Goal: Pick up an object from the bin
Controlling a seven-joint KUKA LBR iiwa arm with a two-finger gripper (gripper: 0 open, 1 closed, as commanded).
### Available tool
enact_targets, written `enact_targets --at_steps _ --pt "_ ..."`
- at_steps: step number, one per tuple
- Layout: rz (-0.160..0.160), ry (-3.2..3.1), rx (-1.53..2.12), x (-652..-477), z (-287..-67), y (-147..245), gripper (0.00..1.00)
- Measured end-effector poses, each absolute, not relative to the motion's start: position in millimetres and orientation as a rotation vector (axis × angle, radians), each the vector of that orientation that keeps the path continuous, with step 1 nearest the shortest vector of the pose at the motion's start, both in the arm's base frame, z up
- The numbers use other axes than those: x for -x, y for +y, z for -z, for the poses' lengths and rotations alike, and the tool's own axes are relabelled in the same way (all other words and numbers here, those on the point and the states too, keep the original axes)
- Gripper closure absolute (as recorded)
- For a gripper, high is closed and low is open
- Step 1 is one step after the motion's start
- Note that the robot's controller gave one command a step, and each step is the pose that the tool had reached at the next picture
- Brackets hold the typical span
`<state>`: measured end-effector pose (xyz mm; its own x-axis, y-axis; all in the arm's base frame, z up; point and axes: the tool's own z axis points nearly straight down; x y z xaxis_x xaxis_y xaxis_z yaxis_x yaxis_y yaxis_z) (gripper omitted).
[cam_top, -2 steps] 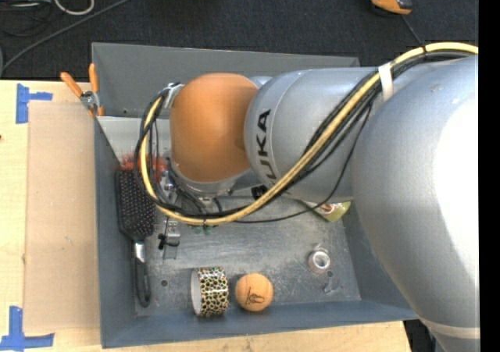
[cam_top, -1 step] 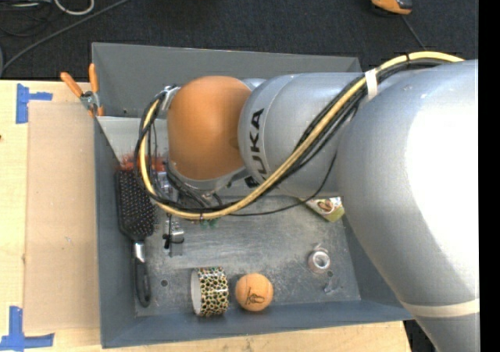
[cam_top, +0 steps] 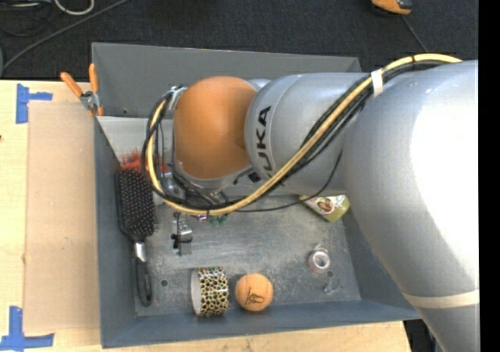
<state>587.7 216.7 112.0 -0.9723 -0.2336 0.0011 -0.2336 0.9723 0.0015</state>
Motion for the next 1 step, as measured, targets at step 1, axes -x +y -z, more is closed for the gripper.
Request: enact_targets --at_steps 1 --pt "0.001 -3.130 -0.248 -593.2 -95.1 204.5 0.00"
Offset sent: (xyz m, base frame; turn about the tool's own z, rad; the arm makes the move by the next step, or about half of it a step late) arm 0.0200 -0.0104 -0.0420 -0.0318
